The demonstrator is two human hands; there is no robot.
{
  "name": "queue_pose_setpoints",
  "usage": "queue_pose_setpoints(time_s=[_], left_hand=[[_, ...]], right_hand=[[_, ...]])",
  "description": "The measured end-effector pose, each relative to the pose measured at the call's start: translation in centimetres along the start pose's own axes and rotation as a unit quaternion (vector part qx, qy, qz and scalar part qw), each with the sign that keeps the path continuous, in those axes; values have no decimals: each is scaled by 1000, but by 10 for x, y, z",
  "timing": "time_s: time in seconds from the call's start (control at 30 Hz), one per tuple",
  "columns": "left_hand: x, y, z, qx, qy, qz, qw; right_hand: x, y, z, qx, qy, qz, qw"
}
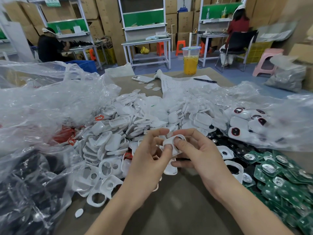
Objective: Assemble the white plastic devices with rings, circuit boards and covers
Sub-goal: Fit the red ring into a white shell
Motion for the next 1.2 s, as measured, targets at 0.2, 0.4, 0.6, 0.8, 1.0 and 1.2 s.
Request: queue_pose_setpoints(time_s=[0.2, 0.4, 0.6, 0.8, 1.0, 1.2], left_hand=[[2, 1, 1, 14, 2, 20, 1000], [0, -1, 0, 10, -5, -6, 1000], [-2, 1, 0, -20, -5, 6, 1000], [3, 5, 1, -53, -35, 77, 995], [-2, 8, -2, -47, -87, 187, 977], [-8, -3, -28, -59, -127, 290, 947]], right_hand=[[0, -1, 2, 9, 12, -6, 1000], [-1, 1, 4, 9, 14, 14, 1000], [-2, 0, 4, 10, 30, 4, 999], [-1, -2, 3, 3, 40, -6, 999], [4, -2, -3, 1, 81, -82, 993], [4, 3, -32, -40, 89, -139, 985]])
Point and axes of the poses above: each hand's wrist, its own z-axis towards the middle knuckle, its own y-axis out of the back of the hand, x = y × z, the point moved 4 cm from there along z, towards the middle knuckle, and after that the axes turned 2 degrees about y, right-handed, at the moved point
